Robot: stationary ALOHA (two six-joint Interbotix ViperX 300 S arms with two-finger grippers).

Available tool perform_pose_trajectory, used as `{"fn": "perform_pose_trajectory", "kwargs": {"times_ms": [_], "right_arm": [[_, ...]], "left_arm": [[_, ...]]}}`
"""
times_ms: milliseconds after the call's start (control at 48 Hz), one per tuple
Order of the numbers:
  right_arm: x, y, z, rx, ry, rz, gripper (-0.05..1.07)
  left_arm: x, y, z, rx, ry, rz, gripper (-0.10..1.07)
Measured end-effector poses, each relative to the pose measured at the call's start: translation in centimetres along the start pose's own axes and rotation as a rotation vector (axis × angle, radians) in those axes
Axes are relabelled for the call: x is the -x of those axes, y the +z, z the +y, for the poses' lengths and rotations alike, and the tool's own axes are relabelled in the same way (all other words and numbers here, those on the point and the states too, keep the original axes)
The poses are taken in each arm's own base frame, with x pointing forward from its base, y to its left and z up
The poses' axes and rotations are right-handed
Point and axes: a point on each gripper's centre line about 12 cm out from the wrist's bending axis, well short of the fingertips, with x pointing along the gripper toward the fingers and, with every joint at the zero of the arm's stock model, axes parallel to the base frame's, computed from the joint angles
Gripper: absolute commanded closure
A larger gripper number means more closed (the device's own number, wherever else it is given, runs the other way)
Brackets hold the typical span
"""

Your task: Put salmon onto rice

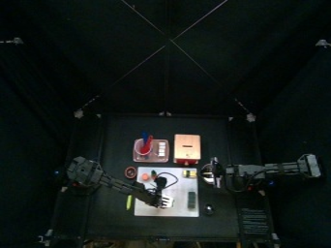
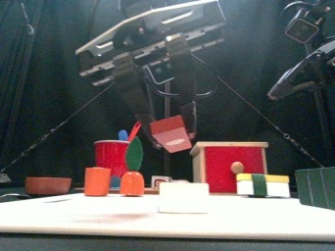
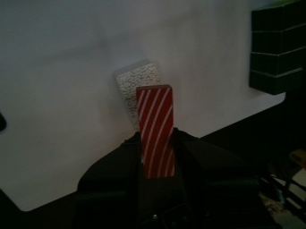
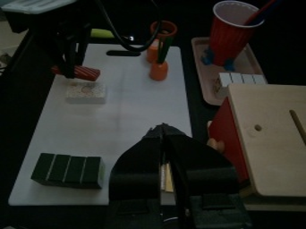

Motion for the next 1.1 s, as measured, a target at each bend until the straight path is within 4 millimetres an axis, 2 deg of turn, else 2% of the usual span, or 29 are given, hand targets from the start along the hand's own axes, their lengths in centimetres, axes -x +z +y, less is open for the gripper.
{"fn": "perform_pose_trajectory", "kwargs": {"times_ms": [146,229,750,1104], "right_arm": [[0.0,-0.1,-0.2,-0.001,-0.007,0.008,0.99],[0.0,-0.1,-0.2,0.000,-0.009,0.008,0.99],[0.0,-0.1,-0.4,-0.005,-0.020,0.011,0.99],[0.0,-0.1,-0.4,-0.005,-0.020,0.011,0.99]], "left_arm": [[-1.8,0.5,0.0,0.034,0.044,0.020,0.39],[-2.2,0.5,-0.1,0.044,0.061,0.020,0.39],[-3.1,0.4,-0.8,0.110,0.107,0.009,0.39],[-2.6,0.2,-0.8,0.106,0.136,-0.001,0.39]]}}
